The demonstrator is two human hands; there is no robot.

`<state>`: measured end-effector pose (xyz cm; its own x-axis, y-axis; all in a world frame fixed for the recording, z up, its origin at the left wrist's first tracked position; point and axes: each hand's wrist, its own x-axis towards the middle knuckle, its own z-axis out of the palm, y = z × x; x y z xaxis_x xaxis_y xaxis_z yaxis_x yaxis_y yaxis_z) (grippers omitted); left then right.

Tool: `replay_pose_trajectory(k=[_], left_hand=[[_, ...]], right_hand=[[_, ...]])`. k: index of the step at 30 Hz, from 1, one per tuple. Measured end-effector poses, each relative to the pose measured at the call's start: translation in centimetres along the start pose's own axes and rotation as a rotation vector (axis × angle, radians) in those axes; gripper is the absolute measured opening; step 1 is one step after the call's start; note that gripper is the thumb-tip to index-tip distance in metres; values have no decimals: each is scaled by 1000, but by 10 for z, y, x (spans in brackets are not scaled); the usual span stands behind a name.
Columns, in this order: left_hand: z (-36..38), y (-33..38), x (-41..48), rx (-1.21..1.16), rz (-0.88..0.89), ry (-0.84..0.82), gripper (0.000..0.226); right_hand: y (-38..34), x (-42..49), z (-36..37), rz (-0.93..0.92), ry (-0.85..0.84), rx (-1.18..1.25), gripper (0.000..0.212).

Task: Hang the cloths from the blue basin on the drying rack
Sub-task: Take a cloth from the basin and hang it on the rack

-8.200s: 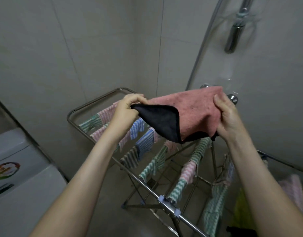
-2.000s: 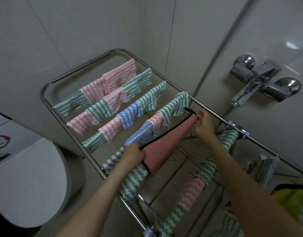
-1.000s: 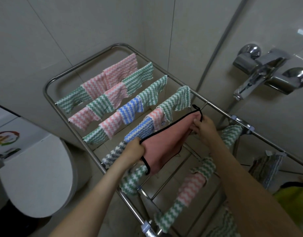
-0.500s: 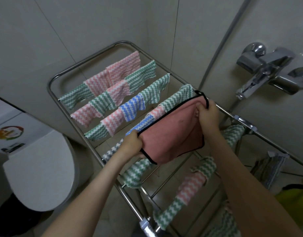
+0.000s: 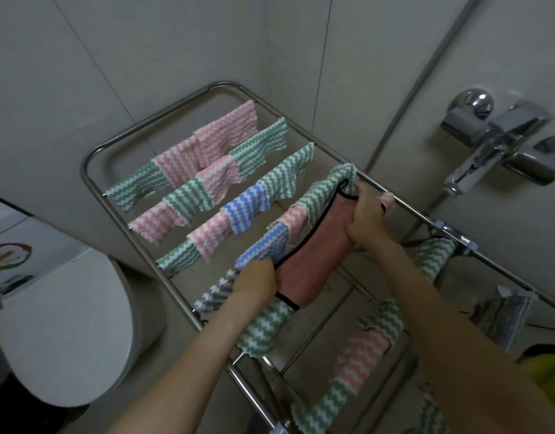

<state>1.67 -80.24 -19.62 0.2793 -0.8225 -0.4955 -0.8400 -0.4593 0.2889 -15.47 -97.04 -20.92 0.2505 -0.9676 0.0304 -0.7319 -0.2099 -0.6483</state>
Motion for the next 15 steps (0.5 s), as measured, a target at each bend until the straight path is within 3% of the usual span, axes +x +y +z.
replay_pose_trajectory(k=[3,5,8,11,13,15], left_hand=[[-5,5,1,-81,34,-28,24],[-9,9,-1,-209,130,-12,21],[-15,16,-7,-408,225,-158,28],[-18,22,-12,-362,256,-222,28],[-19,25,-13,-325,273,-200,21],[-19,27,-13,-284,292,-187,11]], right_hand=[[-3,-8,13,32,210,-156,39],[-5,-11,12,175,197,-221,31],[4,-14,4,160,239,-46,33],[11,-22,-4,203,385,217,31],[14,-27,-8,390,311,399,29],[17,-32,-8,573,114,502,37]])
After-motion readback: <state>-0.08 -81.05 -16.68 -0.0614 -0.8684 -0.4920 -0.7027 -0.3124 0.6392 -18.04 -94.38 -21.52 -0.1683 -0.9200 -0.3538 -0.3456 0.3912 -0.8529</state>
